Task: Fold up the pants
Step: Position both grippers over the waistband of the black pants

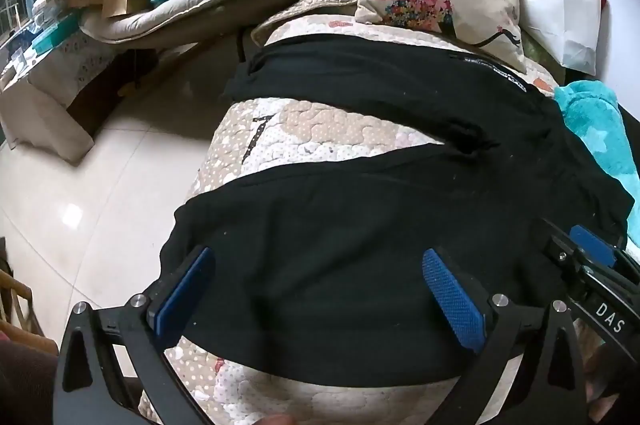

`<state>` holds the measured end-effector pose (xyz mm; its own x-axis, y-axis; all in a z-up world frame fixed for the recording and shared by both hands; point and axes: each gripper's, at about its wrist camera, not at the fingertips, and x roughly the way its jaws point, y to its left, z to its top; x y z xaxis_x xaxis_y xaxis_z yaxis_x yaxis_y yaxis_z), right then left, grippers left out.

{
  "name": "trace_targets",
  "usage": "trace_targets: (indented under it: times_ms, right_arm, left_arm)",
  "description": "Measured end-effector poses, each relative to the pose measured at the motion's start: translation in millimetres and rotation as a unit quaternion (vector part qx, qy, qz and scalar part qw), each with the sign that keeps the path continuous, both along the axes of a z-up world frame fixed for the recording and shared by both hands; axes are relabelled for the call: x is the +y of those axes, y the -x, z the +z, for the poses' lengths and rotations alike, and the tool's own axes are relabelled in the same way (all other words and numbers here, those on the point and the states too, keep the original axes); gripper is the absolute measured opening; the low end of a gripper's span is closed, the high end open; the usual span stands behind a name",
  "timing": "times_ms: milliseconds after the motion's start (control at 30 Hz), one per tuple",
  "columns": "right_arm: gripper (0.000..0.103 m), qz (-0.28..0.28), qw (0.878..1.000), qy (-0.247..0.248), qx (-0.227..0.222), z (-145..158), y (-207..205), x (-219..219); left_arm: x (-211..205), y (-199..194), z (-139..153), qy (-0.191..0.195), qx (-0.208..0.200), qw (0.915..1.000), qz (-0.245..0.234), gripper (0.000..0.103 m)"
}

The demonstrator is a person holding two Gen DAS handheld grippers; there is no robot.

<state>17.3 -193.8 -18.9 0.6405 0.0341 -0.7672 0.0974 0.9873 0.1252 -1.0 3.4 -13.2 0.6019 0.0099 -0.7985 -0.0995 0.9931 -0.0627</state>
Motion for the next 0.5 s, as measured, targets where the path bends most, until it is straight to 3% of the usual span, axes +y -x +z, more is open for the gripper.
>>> trace_targets:
  times_ms: [300,500]
  right_arm:
    - [0.082,-0.003,1.000,-0.001,-0.001,-2,0,-2]
    - [0.082,-0.005,1.000,-0.004,0.006,-6,-3,-3]
  left_arm:
    - [-6,-6,-17,-0.017,0.022,0.9996,-0.008,0.103]
    - [-4,-15,-42,-0.013,0.083,0.9964,-0.006,0.103]
